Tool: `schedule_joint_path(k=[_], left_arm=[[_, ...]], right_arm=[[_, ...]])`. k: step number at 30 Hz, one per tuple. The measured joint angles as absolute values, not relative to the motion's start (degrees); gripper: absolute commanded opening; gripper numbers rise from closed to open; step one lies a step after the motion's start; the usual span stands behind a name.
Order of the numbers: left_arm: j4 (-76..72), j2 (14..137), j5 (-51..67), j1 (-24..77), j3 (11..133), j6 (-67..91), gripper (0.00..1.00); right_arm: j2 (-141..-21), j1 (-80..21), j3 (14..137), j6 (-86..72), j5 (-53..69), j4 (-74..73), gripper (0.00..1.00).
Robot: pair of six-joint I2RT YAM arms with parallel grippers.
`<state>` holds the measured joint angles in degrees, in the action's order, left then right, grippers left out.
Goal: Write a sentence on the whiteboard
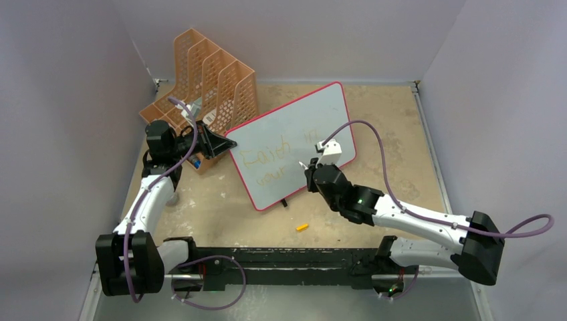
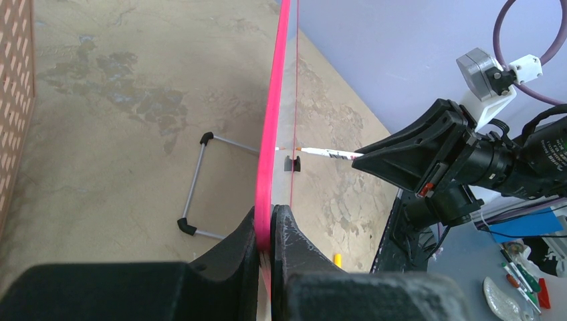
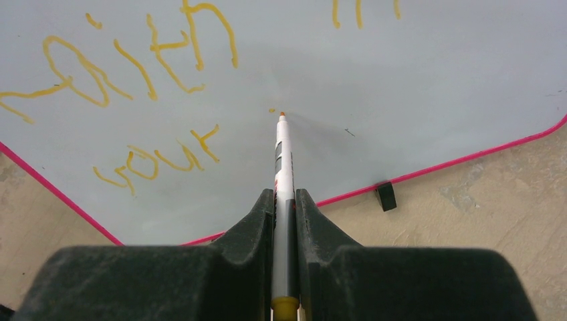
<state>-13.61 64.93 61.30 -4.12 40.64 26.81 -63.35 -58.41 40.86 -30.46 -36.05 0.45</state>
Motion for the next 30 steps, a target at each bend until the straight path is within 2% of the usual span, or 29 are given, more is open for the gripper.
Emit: schedule_joint_path(k=[30], left_arm=[[-13.61, 64.93, 61.28, -4.12, 40.64, 26.81, 0.0]], right_arm=[[-65.25, -58.43, 40.84, -30.37, -34.94, 0.71, 0.0]])
